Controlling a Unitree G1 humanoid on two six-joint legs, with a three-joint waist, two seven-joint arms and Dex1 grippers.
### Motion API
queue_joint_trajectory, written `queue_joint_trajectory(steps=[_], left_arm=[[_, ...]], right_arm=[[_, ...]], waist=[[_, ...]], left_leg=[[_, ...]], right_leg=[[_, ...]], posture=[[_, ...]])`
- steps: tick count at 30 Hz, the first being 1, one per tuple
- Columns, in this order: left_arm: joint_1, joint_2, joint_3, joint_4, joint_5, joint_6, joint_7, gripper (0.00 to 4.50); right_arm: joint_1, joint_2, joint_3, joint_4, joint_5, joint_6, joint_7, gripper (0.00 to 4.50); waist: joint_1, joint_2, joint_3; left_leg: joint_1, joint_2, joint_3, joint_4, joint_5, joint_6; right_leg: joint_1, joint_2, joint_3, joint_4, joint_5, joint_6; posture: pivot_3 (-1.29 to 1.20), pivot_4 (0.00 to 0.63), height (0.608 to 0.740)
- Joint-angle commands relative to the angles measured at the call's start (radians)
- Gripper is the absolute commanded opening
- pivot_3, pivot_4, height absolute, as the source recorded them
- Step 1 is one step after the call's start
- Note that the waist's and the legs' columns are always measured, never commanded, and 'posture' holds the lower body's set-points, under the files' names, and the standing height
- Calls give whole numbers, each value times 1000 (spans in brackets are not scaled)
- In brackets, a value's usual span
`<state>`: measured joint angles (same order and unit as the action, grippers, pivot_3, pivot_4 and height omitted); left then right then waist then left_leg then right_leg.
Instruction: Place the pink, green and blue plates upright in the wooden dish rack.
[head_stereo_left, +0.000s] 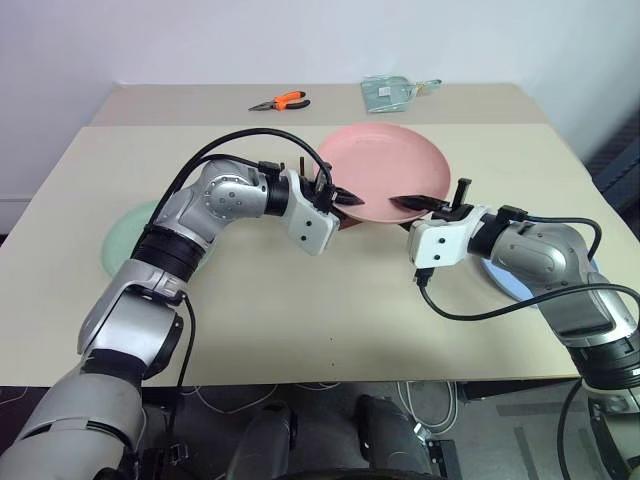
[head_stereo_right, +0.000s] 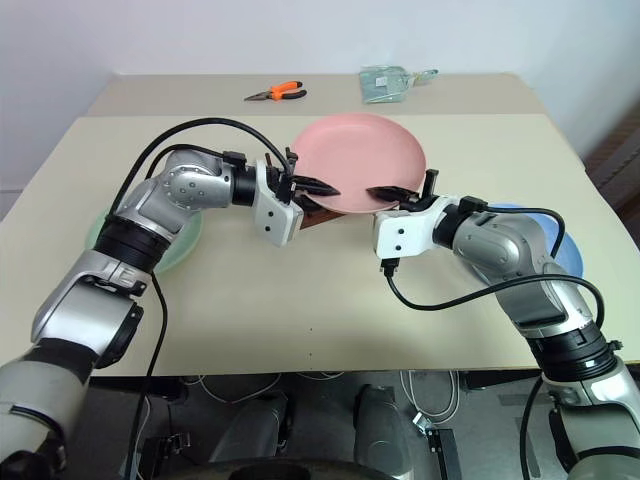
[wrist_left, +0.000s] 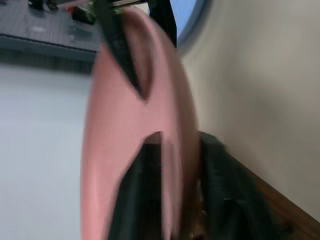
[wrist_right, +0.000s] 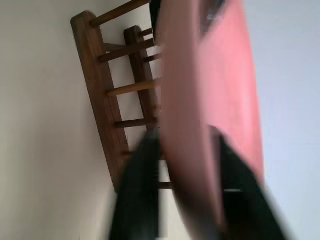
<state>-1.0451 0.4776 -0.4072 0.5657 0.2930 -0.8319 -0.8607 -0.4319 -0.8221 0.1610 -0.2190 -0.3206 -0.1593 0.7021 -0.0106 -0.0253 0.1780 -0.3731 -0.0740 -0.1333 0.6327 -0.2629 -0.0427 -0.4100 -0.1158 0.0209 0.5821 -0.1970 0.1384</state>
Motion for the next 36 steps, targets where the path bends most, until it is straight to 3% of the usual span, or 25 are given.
queue_joint_trajectory(steps=[1, 4, 5, 8, 12, 19, 22, 28, 36], left_arm=[[-26, -10, 44, -16, -26, -2, 51, 2741], [-19, -16, 71, -20, -42, -2, 97, 4275], [-8, -23, 91, -31, -84, 25, 95, 4453], [28, -47, 164, -89, -225, 132, 97, 4453], [97, -85, 366, -208, -435, 454, 233, 4453], [327, -21, 494, -453, -637, 928, 240, 4453], [458, 53, 499, -585, -770, 1153, 131, 4453], [570, 151, 388, -600, -687, 1187, 4, 4453], [443, 7, 198, -319, -491, 1104, -1, 4453]], right_arm=[[-8, -1, -32, -10, -16, -1, -19, 0], [-6, 0, -35, -3, -36, -1, -31, 0], [-5, 0, -36, -1, -45, -4, -39, 0], [-6, 3, -45, 6, -63, -6, -65, 0], [-25, 35, -100, 32, -63, 25, -145, 0], [-39, 113, -197, 47, 60, 136, -172, 0], [-38, 139, -229, 46, 106, 180, -185, 0], [-26, 163, -256, 19, 167, 229, -186, 0], [2, 173, -253, -29, 173, 251, -194, 0]], waist=[[0, 0, 0], [-1, 0, 0], [-2, 0, 0], [-2, 1, 0], [-3, 0, 0], [-5, 3, -2], [-6, 2, -1], [0, 3, 0], [-1, 3, -1]], left_leg=[[0, 0, 0, 0, 0, 0], [0, 0, 0, 0, 0, 0], [0, 0, 0, 0, 0, 0], [1, 0, 0, 0, 0, 0], [0, 0, 0, 0, 0, 0], [3, 1, 0, 0, 0, 0], [2, 1, -1, 1, 0, 0], [2, 1, -1, 0, 0, 0], [2, 0, 0, 0, 0, 0]], right_leg=[[0, 0, 0, 0, 0, 0], [0, 0, 0, 0, 0, 0], [0, 0, 0, 0, 0, 0], [0, 0, 0, 1, 0, 0], [0, 0, 0, 2, 0, 0], [0, 1, 1, 5, 0, 0], [0, 1, 1, 6, 0, 0], [-1, 1, 1, 6, 0, -1], [-1, 1, 1, 5, 0, -1]], posture=[[0, 150, 740], [0, 150, 740], [0, 150, 740], [0, 150, 740], [0, 150, 740], [0, 150, 740], [0, 150, 740], [0, 150, 740], [0, 150, 740]])
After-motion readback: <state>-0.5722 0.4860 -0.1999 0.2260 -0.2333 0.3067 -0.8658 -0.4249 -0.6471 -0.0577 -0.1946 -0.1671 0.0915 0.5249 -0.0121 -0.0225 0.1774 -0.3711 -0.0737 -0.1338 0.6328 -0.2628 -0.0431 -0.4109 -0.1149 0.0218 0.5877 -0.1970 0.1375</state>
